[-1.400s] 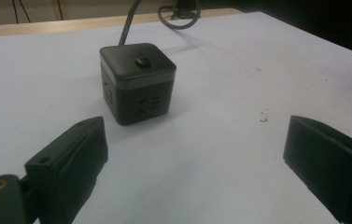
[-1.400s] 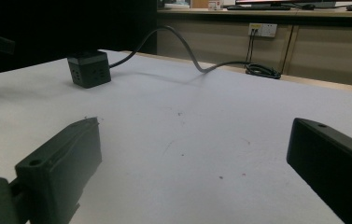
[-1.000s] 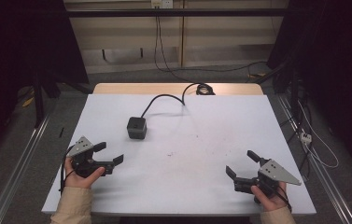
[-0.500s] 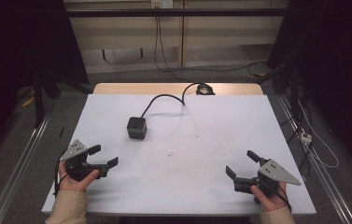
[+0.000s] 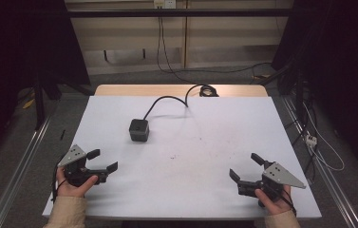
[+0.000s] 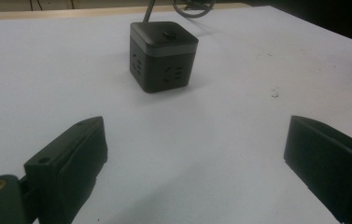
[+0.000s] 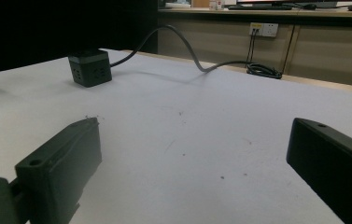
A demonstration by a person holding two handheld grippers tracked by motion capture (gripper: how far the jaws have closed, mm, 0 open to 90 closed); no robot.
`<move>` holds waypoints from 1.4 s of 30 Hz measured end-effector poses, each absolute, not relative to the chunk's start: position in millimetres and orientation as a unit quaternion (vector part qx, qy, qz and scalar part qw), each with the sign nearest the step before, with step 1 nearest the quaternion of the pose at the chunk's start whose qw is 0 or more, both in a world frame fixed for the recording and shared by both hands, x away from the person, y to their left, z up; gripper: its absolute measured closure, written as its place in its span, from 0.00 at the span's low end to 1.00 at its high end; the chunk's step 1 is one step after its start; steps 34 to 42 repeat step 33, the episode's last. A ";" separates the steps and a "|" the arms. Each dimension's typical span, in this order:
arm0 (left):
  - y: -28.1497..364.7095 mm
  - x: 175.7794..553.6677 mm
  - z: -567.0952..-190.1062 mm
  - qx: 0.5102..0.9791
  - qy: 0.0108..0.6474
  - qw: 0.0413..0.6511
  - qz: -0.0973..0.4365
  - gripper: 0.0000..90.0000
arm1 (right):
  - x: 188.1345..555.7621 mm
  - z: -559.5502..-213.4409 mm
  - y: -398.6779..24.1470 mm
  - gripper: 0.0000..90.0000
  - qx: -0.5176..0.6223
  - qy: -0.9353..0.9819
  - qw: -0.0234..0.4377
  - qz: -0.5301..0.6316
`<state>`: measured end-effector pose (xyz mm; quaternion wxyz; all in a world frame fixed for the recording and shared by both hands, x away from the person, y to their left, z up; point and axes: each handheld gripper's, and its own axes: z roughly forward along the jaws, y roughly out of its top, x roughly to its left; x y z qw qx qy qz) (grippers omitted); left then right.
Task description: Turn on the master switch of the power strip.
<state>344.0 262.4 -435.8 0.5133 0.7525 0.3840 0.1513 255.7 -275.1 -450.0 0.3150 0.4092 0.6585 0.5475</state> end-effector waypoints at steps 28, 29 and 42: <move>262.9 342.1 -441.5 0.762 0.377 0.506 0.147 0.06 | 256.0 -451.4 -276.6 0.03 0.414 0.659 0.313 0.544; 262.7 342.3 -441.6 0.762 0.376 0.506 0.146 0.06 | 255.9 -451.6 -276.8 0.03 0.414 0.659 0.313 0.544; 260.8 343.4 -441.4 0.762 0.375 0.508 0.145 0.06 | 255.4 -451.7 -277.3 0.03 0.415 0.660 0.314 0.543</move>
